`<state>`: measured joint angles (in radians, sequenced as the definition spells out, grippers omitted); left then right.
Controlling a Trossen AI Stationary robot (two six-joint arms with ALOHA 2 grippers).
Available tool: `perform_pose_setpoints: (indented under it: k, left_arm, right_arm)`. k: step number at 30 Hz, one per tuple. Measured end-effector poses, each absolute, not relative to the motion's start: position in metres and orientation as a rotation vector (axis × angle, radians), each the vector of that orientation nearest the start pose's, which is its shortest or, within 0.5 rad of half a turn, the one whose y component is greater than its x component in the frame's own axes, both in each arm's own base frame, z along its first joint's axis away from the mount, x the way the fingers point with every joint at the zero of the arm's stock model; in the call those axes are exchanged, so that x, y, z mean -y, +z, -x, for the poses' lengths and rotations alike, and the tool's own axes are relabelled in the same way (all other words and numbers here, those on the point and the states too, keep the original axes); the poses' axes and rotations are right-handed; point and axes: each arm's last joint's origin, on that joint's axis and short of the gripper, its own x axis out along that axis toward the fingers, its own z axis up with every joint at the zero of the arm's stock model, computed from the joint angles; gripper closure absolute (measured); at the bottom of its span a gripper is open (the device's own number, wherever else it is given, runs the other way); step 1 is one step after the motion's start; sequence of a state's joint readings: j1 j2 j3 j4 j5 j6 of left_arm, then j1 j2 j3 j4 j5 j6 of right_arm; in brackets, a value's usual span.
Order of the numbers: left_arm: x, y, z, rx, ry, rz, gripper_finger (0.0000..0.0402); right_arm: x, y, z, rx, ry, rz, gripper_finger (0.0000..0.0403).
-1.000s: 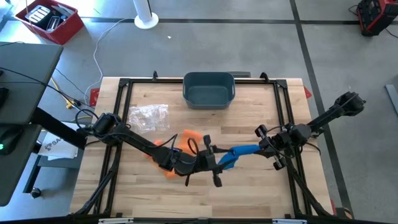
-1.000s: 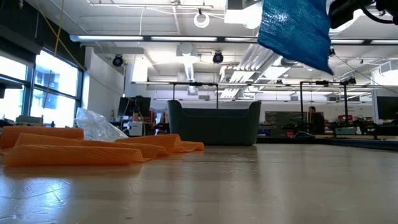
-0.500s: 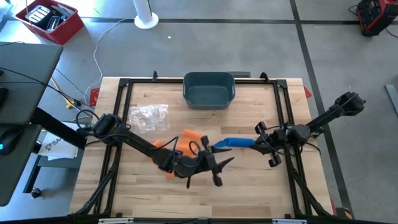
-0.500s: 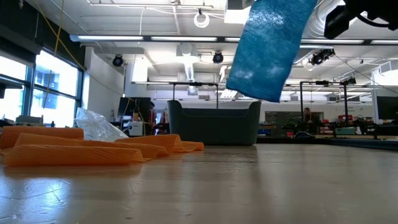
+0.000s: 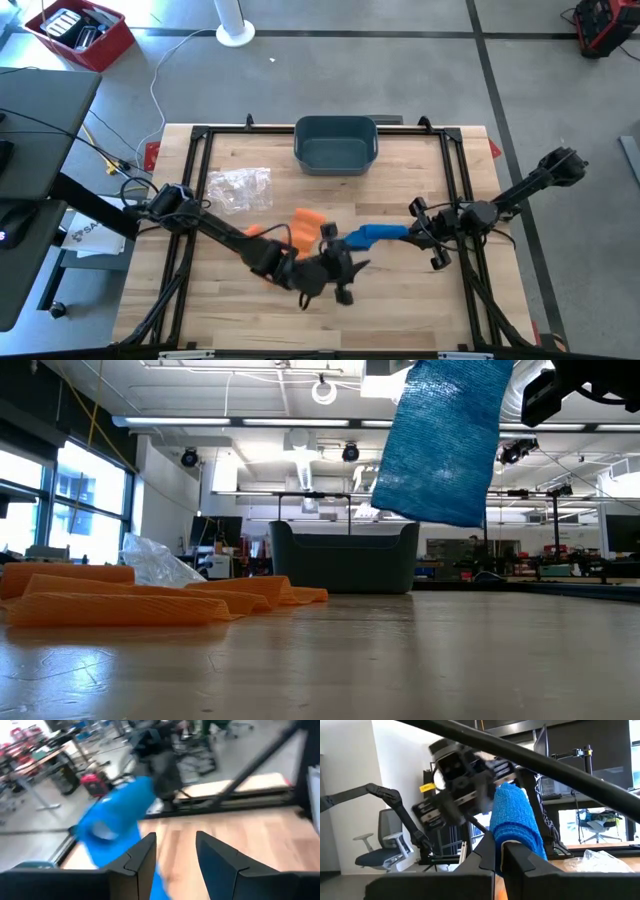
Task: Roll bandage
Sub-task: Roll the blue bandage
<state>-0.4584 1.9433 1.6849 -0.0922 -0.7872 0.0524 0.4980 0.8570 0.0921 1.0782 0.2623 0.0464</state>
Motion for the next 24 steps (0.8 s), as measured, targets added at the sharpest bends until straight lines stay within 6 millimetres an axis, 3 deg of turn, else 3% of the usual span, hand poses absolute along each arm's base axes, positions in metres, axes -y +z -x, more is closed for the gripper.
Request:
perform_pose_setpoints:
  k: [6,14,24]
  left_arm:
    - [0.175,0.313,-0.416,-0.311,0.333,-0.273,0.0268]
    - [0.176,0.321,-0.402,-0.347,0.377,-0.289,0.0268]
    - [0.153,0.321,-0.416,-0.347,0.307,-0.241,0.0268]
  right_arm:
    - [-0.068,0.206,-0.141,0.283,0.241,-0.163,0.0402]
    - [-0.069,0.203,-0.142,0.254,0.241,-0.156,0.0402]
    - [-0.069,0.204,-0.142,0.26,0.241,-0.154,0.0402]
